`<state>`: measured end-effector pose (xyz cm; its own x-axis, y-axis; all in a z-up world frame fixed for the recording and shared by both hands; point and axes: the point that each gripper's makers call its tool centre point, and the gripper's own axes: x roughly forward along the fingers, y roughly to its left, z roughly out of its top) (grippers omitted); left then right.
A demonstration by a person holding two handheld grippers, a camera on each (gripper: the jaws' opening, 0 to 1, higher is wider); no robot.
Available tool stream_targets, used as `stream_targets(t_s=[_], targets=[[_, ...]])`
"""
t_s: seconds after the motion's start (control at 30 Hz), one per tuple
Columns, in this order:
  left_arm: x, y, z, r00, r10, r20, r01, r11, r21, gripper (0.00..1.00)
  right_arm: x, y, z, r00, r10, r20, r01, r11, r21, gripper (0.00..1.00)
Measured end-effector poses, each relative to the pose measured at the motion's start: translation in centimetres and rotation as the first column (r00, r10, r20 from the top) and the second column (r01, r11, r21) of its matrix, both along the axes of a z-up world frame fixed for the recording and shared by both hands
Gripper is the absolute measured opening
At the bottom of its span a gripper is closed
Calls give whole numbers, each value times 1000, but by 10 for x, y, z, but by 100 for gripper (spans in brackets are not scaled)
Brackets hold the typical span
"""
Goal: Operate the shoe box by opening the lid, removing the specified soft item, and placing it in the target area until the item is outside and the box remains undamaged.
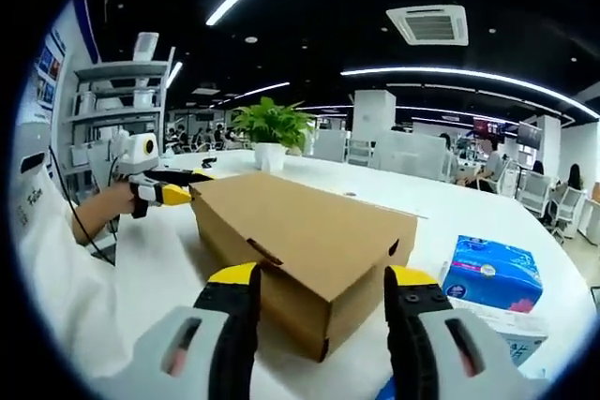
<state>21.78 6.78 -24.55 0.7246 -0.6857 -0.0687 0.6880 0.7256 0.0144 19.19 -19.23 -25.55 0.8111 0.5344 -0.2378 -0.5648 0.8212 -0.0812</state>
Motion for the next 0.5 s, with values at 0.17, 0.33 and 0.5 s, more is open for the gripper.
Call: stream_targets(t_s=[0.17,0.33,0.5], targets=[[0,22,3,999,34,14,-35,998,49,61,-5,-9,19,998,12,56,-14,999,46,58],[1,42,24,997,63,37,-63,998,-9,58,-9,-23,38,992,-10,122,4,999,51,56],[-2,53,44,997,55,52,-51,995,-80,58,-10,-41,48,983,-60,172,51,997,54,54]])
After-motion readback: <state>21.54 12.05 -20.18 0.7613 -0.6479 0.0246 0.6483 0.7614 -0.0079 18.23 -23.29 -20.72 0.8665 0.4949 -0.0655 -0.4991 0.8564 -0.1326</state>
